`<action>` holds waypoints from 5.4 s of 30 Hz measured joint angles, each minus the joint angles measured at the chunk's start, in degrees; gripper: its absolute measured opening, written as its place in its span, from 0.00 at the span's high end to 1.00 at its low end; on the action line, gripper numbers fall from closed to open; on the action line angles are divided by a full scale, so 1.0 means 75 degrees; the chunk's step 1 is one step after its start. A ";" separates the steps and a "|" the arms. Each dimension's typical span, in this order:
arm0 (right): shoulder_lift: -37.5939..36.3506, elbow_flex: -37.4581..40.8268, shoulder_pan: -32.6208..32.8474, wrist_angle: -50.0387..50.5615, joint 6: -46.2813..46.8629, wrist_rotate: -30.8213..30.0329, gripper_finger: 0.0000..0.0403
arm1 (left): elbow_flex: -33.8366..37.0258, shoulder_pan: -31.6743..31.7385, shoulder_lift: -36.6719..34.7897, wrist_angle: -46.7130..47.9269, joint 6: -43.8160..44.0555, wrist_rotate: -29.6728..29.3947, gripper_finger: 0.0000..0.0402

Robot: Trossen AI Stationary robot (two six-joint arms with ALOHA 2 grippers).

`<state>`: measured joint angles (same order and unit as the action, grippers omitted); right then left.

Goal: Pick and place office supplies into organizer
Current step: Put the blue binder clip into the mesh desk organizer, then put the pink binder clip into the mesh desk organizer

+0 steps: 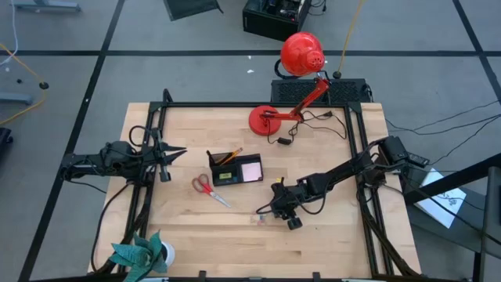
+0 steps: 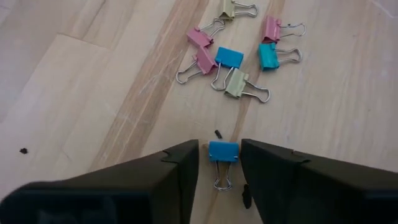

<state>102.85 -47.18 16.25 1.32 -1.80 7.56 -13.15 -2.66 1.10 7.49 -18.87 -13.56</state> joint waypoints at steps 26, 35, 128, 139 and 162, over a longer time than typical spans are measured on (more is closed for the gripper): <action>-0.1255 0.0006 0.0135 -0.1085 0.0590 -0.1262 0.86 | 0.0000 0.0000 0.0002 -0.0016 0.0026 0.0003 0.91; -0.0811 -0.0026 0.0187 -0.4610 -0.0629 -0.2440 0.86 | 0.0000 0.0000 0.0000 -0.0056 0.0054 0.0006 0.91; 0.0262 -0.0154 0.0950 -0.4233 0.1239 -0.3801 0.99 | 0.0000 -0.0003 0.0003 0.0139 0.0484 0.0050 0.91; 0.0300 -0.0058 0.0695 -0.4264 0.1779 -0.3285 1.00 | 0.0000 -0.0003 0.0003 0.0189 0.0490 0.0003 0.91; 0.1416 -0.1271 0.0149 -0.2598 0.2337 -0.2262 1.00 | 0.0000 0.0000 0.0001 0.0186 0.0494 0.0003 0.91</action>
<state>113.47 -56.71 17.37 -18.16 15.73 -9.41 -13.15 -2.66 1.11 8.88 -15.17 -13.54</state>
